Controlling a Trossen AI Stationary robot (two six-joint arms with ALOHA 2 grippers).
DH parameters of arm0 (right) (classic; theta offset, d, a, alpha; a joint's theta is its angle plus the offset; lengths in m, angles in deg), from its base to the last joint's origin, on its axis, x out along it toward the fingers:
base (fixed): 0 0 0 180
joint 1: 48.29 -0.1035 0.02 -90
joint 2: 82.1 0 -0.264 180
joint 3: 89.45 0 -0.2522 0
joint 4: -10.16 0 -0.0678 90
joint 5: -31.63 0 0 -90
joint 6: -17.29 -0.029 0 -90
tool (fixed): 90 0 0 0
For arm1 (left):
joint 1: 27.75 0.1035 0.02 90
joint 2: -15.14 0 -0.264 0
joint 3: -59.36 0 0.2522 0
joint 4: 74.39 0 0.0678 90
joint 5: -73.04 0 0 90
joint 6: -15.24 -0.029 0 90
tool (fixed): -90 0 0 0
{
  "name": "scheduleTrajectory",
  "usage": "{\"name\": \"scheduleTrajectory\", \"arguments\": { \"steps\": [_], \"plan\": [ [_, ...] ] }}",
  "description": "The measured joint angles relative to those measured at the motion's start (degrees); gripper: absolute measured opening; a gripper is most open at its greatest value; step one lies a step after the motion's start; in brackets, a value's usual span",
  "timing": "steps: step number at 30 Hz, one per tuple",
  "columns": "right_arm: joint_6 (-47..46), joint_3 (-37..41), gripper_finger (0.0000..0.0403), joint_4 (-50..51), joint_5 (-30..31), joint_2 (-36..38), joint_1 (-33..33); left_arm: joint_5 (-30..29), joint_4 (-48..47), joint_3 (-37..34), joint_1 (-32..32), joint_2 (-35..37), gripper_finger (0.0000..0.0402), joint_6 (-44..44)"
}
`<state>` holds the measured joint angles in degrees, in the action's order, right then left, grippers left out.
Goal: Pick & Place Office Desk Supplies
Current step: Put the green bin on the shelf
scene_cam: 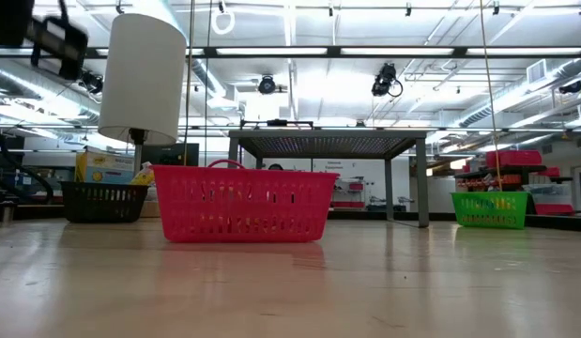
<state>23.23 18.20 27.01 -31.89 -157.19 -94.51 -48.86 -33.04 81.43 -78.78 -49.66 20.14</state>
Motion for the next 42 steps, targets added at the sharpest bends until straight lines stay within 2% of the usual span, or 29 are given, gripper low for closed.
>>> {"name": "scheduleTrajectory", "arguments": {
  "steps": [3,8,11,15,20,24,28,33,35,37,42],
  "plan": [
    [-1.73,0.00,0.0006,3.87,-0.65,0.42,0.00,-0.85,6.50,-7.67,0.01,6.65,0.0006,-1.04],
    [-4.10,0.13,0.0004,9.67,-0.78,4.50,-0.33,-3.70,-1.93,-7.89,0.03,16.49,0.0004,-7.02],
    [-3.21,3.55,0.0003,8.90,-0.94,10.92,-1.77,-4.96,-6.69,-7.89,0.12,19.90,0.0005,-8.68],
    [-2.31,14.39,0.0003,2.07,-1.88,23.81,-3.28,-7.81,-11.36,-7.89,0.14,24.34,0.0005,-8.16],
    [-1.94,33.30,0.0002,-12.04,-1.69,42.48,-3.82,-10.07,-13.28,-7.89,0.13,26.66,0.0005,-8.62],
    [0.58,47.23,0.0003,-26.13,-3.26,53.74,-3.82,-11.68,-13.56,-7.89,0.14,27.88,0.0005,-10.38],
    [3.52,57.09,0.0004,-35.88,-4.10,61.00,-3.80,-14.02,-13.50,-7.89,0.14,29.26,0.0005,-10.95],
    [3.96,58.07,0.0004,-31.48,-1.81,64.02,-3.65,-17.49,-13.28,-7.89,1.01,30.17,0.0005,-11.69],
    [5.74,58.07,0.0004,-31.42,0.61,63.94,-3.65,-19.00,-13.30,-7.89,2.41,30.46,0.0005,-12.02],
    [7.14,58.07,0.0004,-30.68,5.62,63.93,-3.61,-20.03,-13.18,-7.89,4.28,30.48,0.0005,-12.00],
    [5.34,58.07,0.0004,-27.25,26.53,63.91,-1.41,-20.44,-12.97,-7.89,9.25,30.46,0.0005,-12.01]
  ]
}}
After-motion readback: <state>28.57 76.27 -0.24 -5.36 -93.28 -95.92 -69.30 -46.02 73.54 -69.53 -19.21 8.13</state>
